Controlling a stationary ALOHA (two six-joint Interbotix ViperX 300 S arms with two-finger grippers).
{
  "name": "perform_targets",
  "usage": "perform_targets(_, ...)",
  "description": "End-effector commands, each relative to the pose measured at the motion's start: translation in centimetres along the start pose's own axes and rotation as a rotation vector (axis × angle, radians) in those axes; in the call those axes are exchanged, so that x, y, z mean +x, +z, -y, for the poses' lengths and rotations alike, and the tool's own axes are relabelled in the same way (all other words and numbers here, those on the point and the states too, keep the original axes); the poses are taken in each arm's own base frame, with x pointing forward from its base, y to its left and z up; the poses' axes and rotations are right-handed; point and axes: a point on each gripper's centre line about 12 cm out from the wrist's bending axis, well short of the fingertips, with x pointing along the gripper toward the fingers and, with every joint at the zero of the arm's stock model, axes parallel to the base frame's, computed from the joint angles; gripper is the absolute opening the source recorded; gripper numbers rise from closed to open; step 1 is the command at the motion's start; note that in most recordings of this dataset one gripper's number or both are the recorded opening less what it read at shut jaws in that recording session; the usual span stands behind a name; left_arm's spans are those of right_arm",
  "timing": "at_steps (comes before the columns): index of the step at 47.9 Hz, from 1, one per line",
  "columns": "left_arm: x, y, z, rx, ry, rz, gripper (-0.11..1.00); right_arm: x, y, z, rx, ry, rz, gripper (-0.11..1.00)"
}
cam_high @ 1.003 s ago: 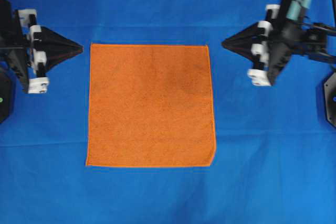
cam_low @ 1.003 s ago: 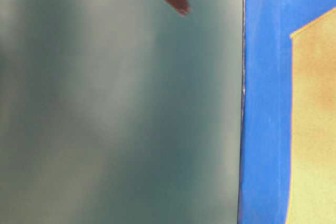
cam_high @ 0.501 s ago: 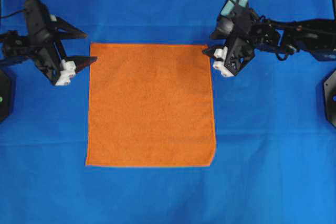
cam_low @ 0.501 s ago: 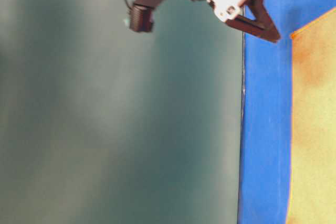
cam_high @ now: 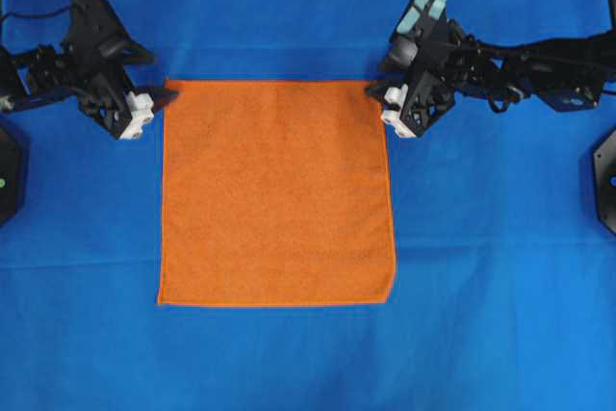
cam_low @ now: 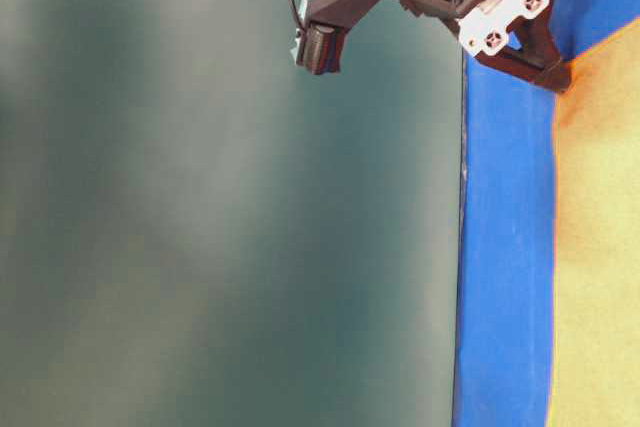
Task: Fold the orange towel.
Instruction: 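Lift the top corners and fold them down toward the bottom edge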
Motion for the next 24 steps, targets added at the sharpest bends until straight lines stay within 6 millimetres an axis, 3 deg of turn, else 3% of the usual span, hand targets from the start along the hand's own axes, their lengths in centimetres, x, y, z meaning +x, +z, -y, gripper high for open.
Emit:
perform_targets(1, 0.2, 0.4, 0.3, 0.008, -0.006, -0.002, 0.72, -0.1, 0.5, -0.2, -0.005, 0.005, 0.012, 0.53)
perform_targets(11, 0.3, 0.3, 1.7, 0.053, -0.048, -0.021, 0.16, -0.1, 0.3, -0.8, -0.026, 0.017, 0.007, 0.02)
perform_targets(15, 0.2, 0.1, 1.8, 0.057, -0.050, -0.026, 0.02, -0.2, 0.2, -0.9, -0.017, 0.019, 0.010, 0.02)
perform_targets(24, 0.2, 0.7, 1.9, 0.068, -0.052, -0.007, 0.02, -0.3, 0.1, -0.9, 0.000, 0.018, 0.008, 0.02)
